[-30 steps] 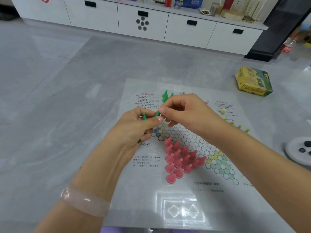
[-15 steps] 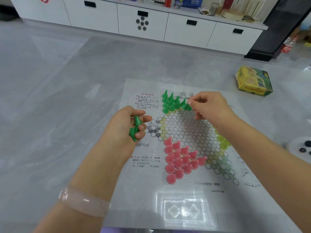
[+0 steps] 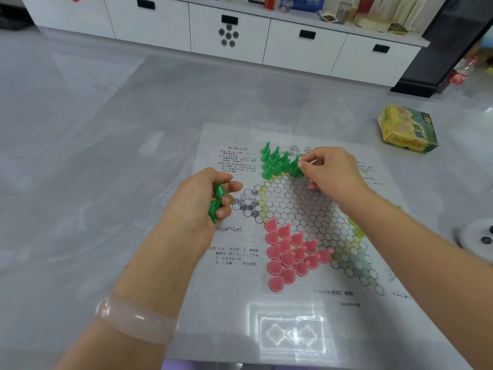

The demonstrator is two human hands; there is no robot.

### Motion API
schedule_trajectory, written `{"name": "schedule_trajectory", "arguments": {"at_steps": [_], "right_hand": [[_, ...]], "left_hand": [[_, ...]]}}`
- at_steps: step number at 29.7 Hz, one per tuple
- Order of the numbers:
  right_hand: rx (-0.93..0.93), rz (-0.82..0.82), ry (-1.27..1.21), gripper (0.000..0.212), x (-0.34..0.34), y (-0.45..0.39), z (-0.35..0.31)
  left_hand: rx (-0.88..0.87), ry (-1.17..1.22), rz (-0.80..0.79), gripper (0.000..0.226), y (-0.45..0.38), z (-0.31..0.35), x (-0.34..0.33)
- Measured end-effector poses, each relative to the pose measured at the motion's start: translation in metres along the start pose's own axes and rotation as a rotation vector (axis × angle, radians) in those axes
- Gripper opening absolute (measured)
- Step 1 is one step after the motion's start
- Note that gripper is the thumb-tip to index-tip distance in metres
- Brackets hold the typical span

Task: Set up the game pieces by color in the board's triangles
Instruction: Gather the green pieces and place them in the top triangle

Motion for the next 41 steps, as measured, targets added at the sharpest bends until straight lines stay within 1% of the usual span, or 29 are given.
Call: {"name": "schedule_trajectory", "arguments": {"at_steps": [12,17,20,22,24,26,28,31,35,38,41], "right_hand": [[0.003,-0.003,0.015,0.005,-0.001,0.0,0.002],[0.021,0.034,-0.008,0.006,0.003,0.0,0.001],[0.049,0.079,-0.011,0.011,0.012,0.003,-0.006],[0.101,0.019,-0.058,0.01,0.015,0.01,-0.015],[0.174,-0.154,-0.054,0.01,0.013,0.024,-0.027],[0.26,-0.343,0.005,0.012,0.007,0.039,-0.038],[0.322,-0.425,0.01,0.015,-0.001,0.048,-0.045],[0.348,-0.42,-0.032,0.017,-0.009,0.051,-0.049],[0.304,-0.38,-0.083,0.017,-0.012,0.048,-0.046],[0.272,-0.427,-0.153,0.014,-0.012,0.046,-0.045],[0.244,-0.458,-0.221,0.011,-0.013,0.046,-0.043]], "left_hand": [[-0.004,0.003,-0.002,0.012,0.0,0.0,0.001],[-0.006,0.006,-0.008,0.012,0.0,0.001,0.001],[-0.004,0.031,-0.013,0.014,0.0,0.001,0.001],[-0.002,0.061,-0.028,0.017,0.001,0.001,0.0],[-0.002,0.039,-0.047,0.018,0.001,0.001,-0.003],[-0.023,-0.034,-0.072,0.02,0.001,-0.001,-0.007],[-0.063,-0.087,-0.111,0.018,0.001,-0.004,-0.009],[-0.112,-0.14,-0.145,0.011,0.001,-0.006,-0.008],[-0.163,-0.227,-0.186,0.017,0.002,-0.006,-0.006],[-0.198,-0.276,-0.21,0.021,0.005,-0.006,-0.006],[-0.216,-0.314,-0.242,0.019,0.006,-0.006,-0.007]]}}
Point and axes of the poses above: each hand's wrist, its own y-axis away from the middle knuckle, its own x-axis out of the back of the hand, z = x × y, the point moved 1 cm from there along -y, towards the middle knuckle, and after that the axes turned 2 degrees about -x, right-handed, at the moved point
